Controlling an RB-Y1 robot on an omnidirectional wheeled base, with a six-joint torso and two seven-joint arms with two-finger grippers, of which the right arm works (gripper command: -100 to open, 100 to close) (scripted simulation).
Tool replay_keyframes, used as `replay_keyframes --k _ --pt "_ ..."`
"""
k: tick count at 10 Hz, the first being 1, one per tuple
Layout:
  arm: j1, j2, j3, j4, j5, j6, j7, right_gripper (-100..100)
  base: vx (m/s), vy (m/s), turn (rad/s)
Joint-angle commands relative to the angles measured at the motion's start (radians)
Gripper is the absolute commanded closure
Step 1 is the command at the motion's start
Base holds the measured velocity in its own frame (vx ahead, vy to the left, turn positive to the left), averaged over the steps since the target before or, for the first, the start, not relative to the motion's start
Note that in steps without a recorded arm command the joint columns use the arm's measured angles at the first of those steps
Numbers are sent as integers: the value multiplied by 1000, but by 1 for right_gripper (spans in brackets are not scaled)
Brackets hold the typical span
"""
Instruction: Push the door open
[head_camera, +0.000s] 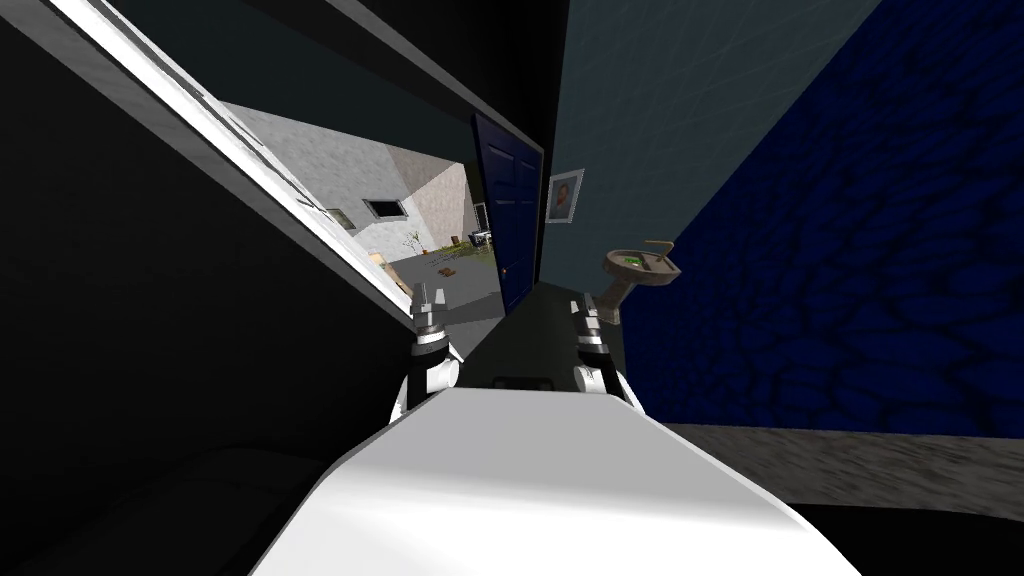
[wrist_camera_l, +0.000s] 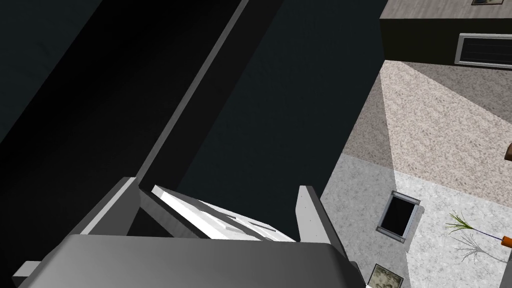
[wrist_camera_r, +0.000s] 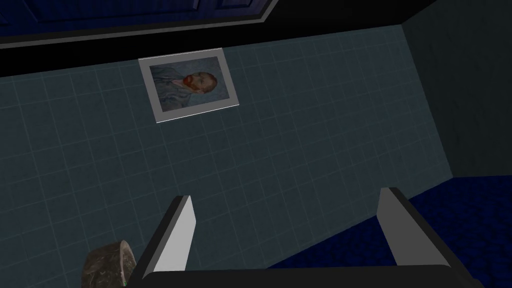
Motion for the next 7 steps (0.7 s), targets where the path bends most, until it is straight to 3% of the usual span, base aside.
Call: replay_keyframes --k 1,7 --pt "-18 -6 21 35 0 -7 -2 -100 113 -13 6" --pt "-82 -29 119 181 -1 -38 -11 -100 171 -13 13"
